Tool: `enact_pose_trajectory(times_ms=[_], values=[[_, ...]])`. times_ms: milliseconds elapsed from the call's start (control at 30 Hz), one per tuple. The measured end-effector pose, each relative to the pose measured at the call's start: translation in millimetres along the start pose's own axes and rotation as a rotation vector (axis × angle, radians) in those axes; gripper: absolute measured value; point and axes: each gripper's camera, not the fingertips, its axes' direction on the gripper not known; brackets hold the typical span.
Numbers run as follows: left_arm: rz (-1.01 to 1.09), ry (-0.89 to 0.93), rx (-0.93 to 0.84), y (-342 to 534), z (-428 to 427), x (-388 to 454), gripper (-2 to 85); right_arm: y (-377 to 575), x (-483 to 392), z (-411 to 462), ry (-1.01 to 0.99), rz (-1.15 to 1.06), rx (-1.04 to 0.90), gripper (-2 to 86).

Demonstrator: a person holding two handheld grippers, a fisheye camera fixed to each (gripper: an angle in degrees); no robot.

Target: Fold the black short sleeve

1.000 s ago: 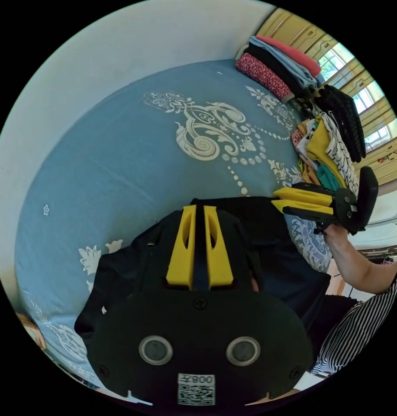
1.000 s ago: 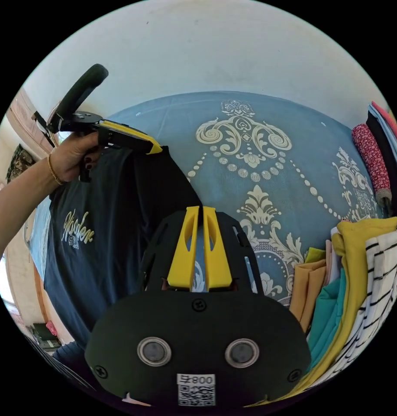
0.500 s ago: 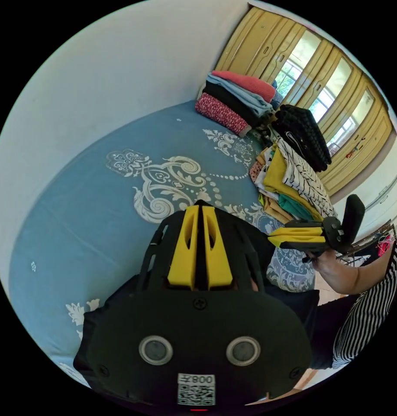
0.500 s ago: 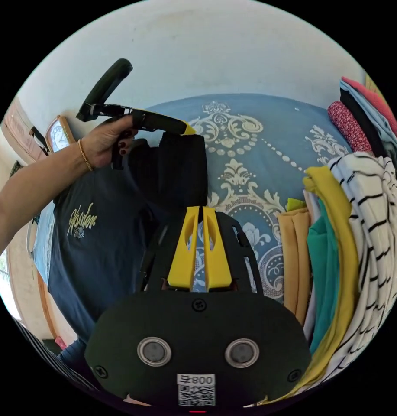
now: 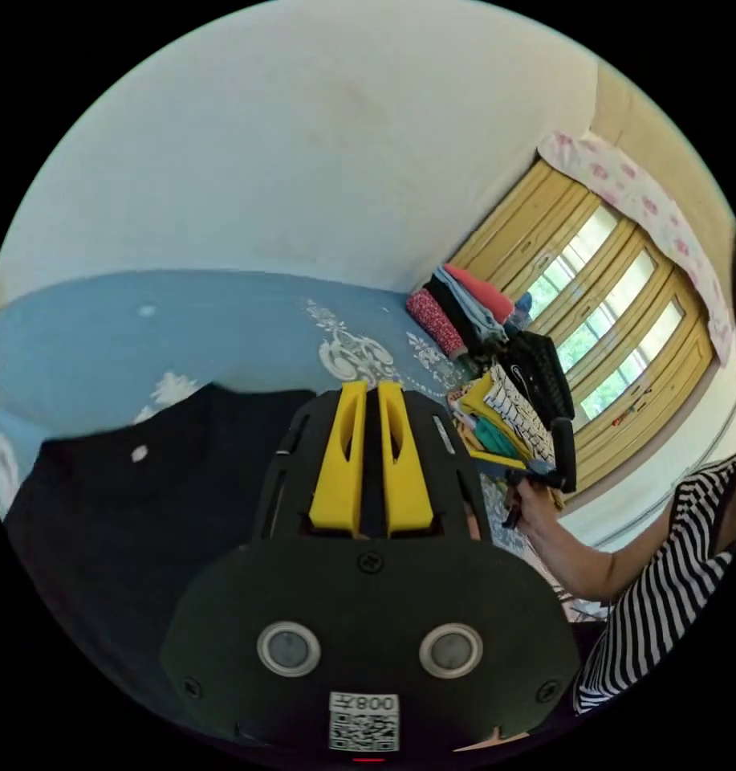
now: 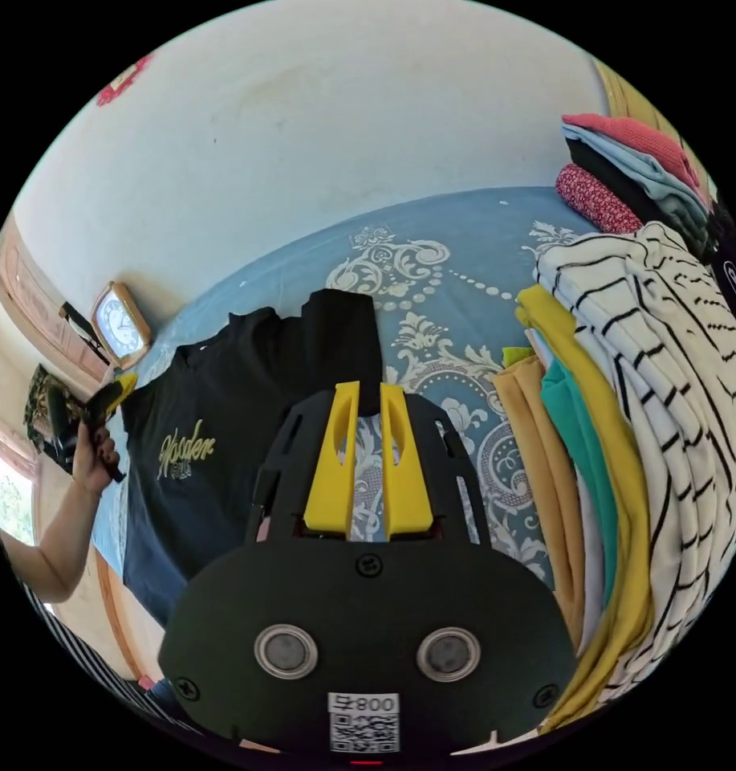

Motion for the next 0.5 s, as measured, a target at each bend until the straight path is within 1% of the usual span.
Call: enact_pose_trajectory(times_ms=[33,100,133,167,200,233,300,333,400,433,500], values=[[-0.03,-0.048,0.014,12,-25,-10,3.6,-3,-6,-1,-0.011,0.0,0.004,5.8],[-0.171,-0.251,0.062,58,-122,-45,5.1,-16,-38,1,-0.117,-0.034,0.012,5.9],[-0.213,-0.299,0.073,70,-145,-53,5.5,-21,-49,4,-0.155,-0.051,0.007,5.9],[-0.295,-0.369,0.089,89,-184,-70,6.2,-32,-77,12,-0.238,-0.098,-0.011,6.1],[-0.387,-0.401,0.107,104,-217,-88,6.7,-44,-112,23,-0.319,-0.17,-0.031,6.3],[-0.421,-0.405,0.121,110,-231,-96,6.9,-50,-132,29,-0.353,-0.215,-0.048,6.5],[-0.536,-0.407,0.167,120,-272,-131,7.5,-73,-221,56,-0.462,-0.393,-0.128,7.0],[-0.555,-0.398,0.179,119,-279,-140,7.6,-77,-245,63,-0.49,-0.438,-0.143,7.1],[-0.616,-0.369,0.191,109,-295,-172,7.7,-94,-339,88,-0.561,-0.61,-0.203,7.2],[-0.617,-0.36,0.191,105,-297,-179,7.7,-97,-362,94,-0.575,-0.651,-0.219,7.2],[-0.639,-0.347,0.151,87,-301,-202,7.2,-109,-443,113,-0.592,-0.788,-0.239,7.5]])
